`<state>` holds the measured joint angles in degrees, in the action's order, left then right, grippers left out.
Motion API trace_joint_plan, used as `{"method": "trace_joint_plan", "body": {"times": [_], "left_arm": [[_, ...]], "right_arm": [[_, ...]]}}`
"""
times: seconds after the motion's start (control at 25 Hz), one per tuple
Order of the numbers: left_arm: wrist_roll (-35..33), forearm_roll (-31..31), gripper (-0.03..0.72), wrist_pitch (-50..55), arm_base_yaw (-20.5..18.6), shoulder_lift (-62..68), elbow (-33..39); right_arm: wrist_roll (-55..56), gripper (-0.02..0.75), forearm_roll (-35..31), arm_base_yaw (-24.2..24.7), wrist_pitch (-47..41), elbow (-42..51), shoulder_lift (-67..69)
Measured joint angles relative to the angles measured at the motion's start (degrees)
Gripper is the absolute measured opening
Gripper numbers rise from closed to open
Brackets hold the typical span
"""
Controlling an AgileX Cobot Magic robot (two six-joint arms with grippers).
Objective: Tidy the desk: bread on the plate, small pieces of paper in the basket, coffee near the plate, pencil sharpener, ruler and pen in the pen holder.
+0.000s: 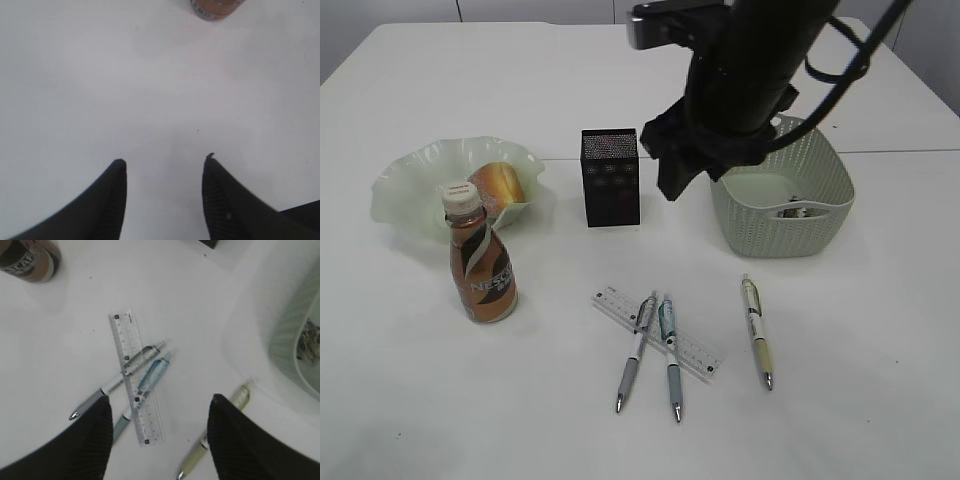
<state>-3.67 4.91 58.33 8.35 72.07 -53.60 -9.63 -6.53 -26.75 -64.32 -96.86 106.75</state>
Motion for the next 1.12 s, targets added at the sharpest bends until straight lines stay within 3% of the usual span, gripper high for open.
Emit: {"method": "trace_joint_plan", "body": {"times": [0.48, 1.12], "left_arm": [[-0.4, 0.2, 0.36, -1.1, 0.0, 0.0, 0.0], [-0.6, 0.3, 0.36, -1.4, 0.0, 0.0, 0.0]], "right_arm": [[-4.3, 0.443, -3.7, -2.2, -0.1, -10.4, 14.7], [-10.0, 0.443, -4.3, -5.6, 2.0, -11.7, 22.9]]}}
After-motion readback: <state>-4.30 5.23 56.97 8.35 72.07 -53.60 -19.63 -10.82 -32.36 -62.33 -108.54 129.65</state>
